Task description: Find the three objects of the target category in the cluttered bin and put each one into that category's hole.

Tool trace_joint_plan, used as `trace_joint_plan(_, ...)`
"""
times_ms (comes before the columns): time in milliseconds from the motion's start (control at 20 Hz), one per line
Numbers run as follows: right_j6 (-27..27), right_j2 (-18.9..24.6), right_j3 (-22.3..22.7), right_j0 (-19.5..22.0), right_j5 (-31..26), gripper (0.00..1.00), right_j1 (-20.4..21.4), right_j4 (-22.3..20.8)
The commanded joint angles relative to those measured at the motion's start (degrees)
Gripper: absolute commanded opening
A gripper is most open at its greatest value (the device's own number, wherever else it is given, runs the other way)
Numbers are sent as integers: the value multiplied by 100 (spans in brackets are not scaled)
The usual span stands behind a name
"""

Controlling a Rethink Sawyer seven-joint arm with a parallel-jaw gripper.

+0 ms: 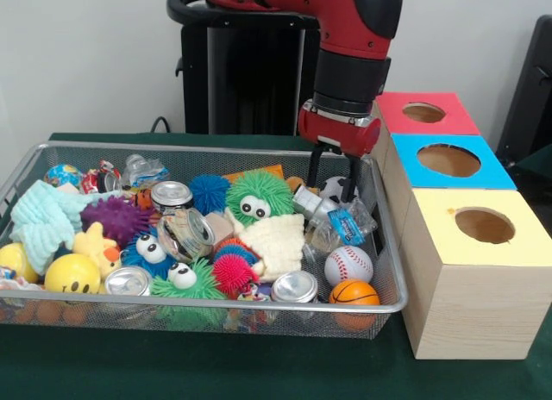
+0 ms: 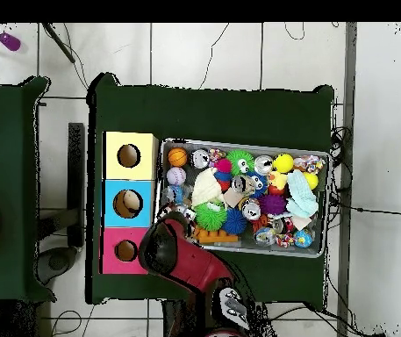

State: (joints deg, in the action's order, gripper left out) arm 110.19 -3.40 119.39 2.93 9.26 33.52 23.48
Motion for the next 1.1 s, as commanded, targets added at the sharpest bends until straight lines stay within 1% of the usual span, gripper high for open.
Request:
trace_joint_plan(50,1380,214,-265,22,-25,100,-133,355)
trace_joint_plan(250,1514,409,-191,205,388,100,-242,110)
trace_joint_plan(650,1668,650,-67,474,942,100,-420,-269)
trace_joint_plan(950,1734,712,-52,514,1142,100,-535,-317)
trace_joint_plan(1100,1705,731,-45,525,1131,100,-541,-311)
